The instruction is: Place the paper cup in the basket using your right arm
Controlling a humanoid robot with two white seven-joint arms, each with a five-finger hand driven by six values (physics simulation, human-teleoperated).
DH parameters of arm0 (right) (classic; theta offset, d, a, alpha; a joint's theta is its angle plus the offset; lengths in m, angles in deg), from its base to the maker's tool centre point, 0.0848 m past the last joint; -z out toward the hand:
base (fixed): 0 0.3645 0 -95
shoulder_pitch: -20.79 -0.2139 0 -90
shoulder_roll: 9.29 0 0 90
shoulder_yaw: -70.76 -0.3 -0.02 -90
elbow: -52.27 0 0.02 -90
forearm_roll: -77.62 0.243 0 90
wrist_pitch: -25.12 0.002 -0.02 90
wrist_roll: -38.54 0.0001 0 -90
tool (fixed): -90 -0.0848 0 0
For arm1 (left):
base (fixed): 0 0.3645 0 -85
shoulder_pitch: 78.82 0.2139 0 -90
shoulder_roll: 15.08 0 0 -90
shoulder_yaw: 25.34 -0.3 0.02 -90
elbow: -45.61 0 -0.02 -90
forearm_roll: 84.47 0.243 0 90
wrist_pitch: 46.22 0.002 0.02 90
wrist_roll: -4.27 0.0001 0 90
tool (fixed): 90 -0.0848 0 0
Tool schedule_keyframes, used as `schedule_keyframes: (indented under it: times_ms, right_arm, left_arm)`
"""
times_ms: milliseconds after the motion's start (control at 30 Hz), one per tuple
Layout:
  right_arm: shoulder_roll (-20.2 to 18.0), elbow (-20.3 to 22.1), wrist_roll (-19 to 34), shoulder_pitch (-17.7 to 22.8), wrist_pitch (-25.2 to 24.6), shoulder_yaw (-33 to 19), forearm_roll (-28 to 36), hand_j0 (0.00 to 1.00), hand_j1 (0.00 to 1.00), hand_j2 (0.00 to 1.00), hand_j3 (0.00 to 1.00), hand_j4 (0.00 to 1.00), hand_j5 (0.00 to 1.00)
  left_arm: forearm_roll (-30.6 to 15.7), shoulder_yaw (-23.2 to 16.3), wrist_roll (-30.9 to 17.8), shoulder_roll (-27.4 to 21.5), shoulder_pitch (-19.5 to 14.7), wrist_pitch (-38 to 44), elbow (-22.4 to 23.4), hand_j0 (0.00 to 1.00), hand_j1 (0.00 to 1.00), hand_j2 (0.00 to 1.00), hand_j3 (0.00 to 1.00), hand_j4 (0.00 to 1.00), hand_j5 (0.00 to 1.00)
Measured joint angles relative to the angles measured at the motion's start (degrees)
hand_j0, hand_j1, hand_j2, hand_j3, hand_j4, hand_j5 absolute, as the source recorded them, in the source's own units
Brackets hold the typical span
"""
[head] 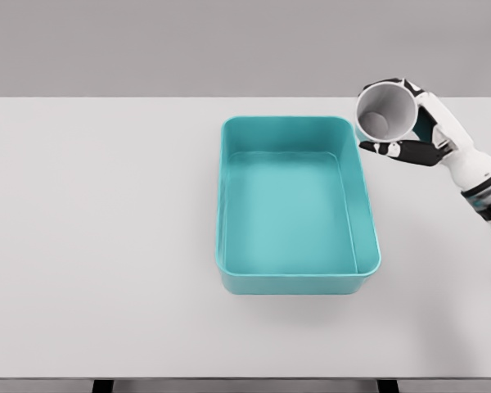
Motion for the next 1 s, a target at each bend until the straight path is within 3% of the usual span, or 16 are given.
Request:
schedule_keyframes:
  times_ms: [567,1000]
  right_arm:
    - [-0.1,9.3,0.0,0.0,-0.2,4.7,-10.2,0.58,0.58,0.58,0.58,0.58,0.58]
    - [-4.6,11.3,0.0,-1.1,-0.3,11.5,-13.0,0.59,0.59,0.59,0.59,0.59,0.59]
  left_arm:
    - [0.0,0.0,0.0,0.0,0.0,0.0,0.0,1.00,1.00,1.00,1.00,1.00,1.00]
    - [0.0,0.0,0.0,0.0,0.0,0.0,0.0,1.00,1.00,1.00,1.00,1.00,1.00]
